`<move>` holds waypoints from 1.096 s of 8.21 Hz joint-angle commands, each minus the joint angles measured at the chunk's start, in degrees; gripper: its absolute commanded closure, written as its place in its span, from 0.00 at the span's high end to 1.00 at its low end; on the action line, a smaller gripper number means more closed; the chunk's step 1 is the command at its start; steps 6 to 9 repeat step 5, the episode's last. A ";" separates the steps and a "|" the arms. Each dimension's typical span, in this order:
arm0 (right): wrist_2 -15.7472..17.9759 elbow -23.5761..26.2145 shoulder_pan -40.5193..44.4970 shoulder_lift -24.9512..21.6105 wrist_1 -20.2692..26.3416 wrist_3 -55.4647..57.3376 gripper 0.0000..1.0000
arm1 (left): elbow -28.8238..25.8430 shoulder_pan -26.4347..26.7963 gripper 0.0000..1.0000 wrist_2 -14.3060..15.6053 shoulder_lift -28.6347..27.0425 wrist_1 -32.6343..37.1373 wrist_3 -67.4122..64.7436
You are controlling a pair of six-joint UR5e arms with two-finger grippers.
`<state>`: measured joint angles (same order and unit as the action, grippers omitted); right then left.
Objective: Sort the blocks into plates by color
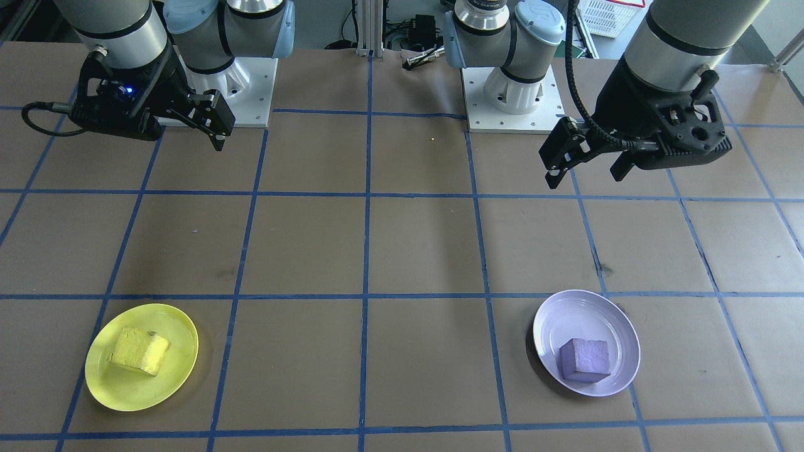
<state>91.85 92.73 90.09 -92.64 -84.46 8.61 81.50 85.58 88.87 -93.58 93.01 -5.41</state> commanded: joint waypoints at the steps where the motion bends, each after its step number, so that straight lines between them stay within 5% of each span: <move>1: 0.00 0.00 0.00 0.00 0.00 0.00 1.00 | 2.59 2.66 1.00 1.04 1.64 -0.64 -1.54; 9: 0.00 0.00 0.00 0.00 0.00 0.00 1.00 | 4.01 2.58 1.00 1.22 2.61 -1.17 -0.75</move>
